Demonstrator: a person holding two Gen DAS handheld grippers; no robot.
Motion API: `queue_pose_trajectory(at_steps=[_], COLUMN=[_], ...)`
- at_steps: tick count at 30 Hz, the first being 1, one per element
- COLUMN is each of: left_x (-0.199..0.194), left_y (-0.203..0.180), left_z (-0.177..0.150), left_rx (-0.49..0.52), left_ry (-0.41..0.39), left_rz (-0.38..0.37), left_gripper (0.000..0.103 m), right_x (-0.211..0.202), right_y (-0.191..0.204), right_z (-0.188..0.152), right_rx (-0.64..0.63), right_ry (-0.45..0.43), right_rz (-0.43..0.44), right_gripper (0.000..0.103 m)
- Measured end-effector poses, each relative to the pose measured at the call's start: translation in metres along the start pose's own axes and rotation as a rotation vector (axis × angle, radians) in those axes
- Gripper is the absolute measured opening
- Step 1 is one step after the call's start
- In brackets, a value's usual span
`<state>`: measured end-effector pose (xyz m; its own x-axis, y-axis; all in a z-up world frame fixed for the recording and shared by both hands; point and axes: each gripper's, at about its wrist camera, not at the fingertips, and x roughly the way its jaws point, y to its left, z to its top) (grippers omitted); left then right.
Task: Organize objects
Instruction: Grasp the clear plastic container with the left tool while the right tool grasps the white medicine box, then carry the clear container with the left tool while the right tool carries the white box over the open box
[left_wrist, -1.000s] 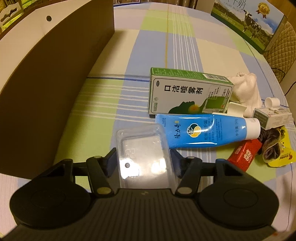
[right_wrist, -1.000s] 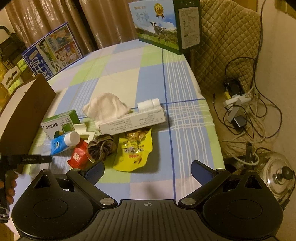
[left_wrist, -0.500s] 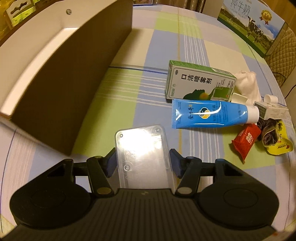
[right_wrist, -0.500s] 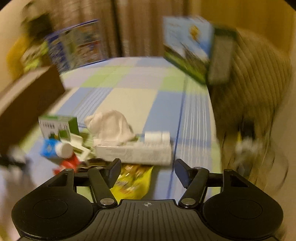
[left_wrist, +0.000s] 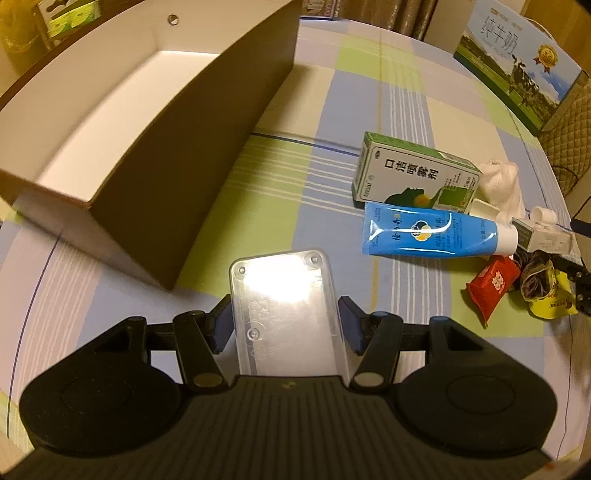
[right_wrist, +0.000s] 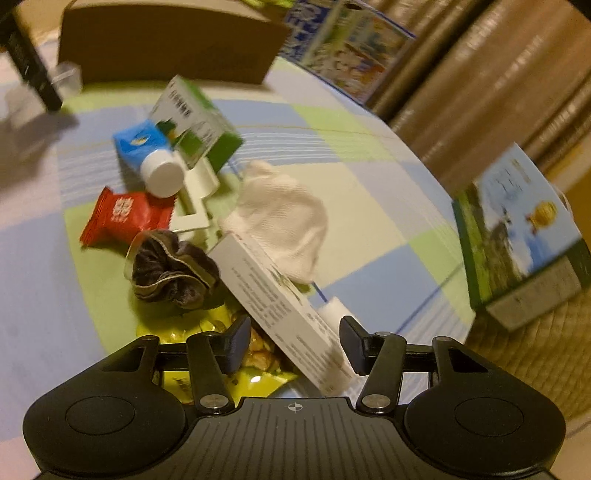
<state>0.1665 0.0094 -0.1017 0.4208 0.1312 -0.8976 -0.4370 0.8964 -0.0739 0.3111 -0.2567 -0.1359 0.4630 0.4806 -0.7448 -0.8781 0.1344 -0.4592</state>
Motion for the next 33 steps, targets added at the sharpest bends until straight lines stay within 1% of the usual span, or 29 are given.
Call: queue_pose_trajectory(at_steps=[3,5,7,9,11,13,15,18,20,22,25,28,31,33], left_x=[-0.002,-0.004,-0.005,-0.006,-0.007,-0.009,-0.010,-0.013,-0.015,-0.017,-0.020,-0.023,-0.027,-0.029], left_y=[0.002,0.004,0.004,0.004,0.003,0.003,0.003,0.005,0.005,0.005,0.006,0.005,0.004,0.003], left_z=[-0.002,-0.003,-0.004,-0.006,-0.007,-0.008,-0.008,-0.010,-0.011,-0.012,-0.013,-0.013,-0.012,-0.012], left_rx=[-0.019,-0.026,-0.031,-0.039,-0.042,-0.045,-0.048,-0.054,-0.057,-0.058,-0.059,-0.059,-0.053,-0.048], left_ry=[-0.001,-0.002,-0.002,-0.004,-0.006,-0.007,-0.011,-0.016,-0.019,-0.021,-0.025,-0.030,-0.037,-0.041], left_rz=[0.005,0.009,0.011,0.016,0.018,0.019,0.020,0.019,0.022,0.020,0.018,0.013,0.008,0.005], left_gripper=[0.054,0.054,0.054,0.054,0.054,0.054,0.054,0.054,0.054,0.054,0.054,0.054,0.054,0.054], right_x=[0.007,0.011,0.015,0.019,0.021,0.020,0.019,0.012,0.007,-0.001,-0.015,-0.034,-0.054,-0.064], right_y=[0.002,0.004,0.010,0.016,0.023,0.030,0.032,0.023,0.012,-0.004,-0.022,-0.028,-0.036,-0.035], right_z=[0.006,0.008,0.011,0.012,0.012,0.011,0.012,0.016,0.021,0.028,0.038,0.046,0.052,0.054], right_rx=[-0.016,-0.023,-0.067,-0.114,-0.177,-0.240,-0.253,-0.188,-0.107,0.028,0.187,0.324,0.452,0.511], right_ry=[-0.001,-0.002,-0.003,0.003,0.001,-0.009,-0.006,-0.010,-0.001,0.008,0.010,-0.003,-0.024,-0.024], right_rz=[-0.012,-0.016,-0.050,-0.064,-0.056,-0.064,-0.067,-0.063,-0.033,0.021,0.073,0.113,0.183,0.232], right_gripper=[0.050,0.046,0.046,0.045,0.038,0.035,0.032,0.026,0.023,0.022,0.022,0.022,0.022,0.022])
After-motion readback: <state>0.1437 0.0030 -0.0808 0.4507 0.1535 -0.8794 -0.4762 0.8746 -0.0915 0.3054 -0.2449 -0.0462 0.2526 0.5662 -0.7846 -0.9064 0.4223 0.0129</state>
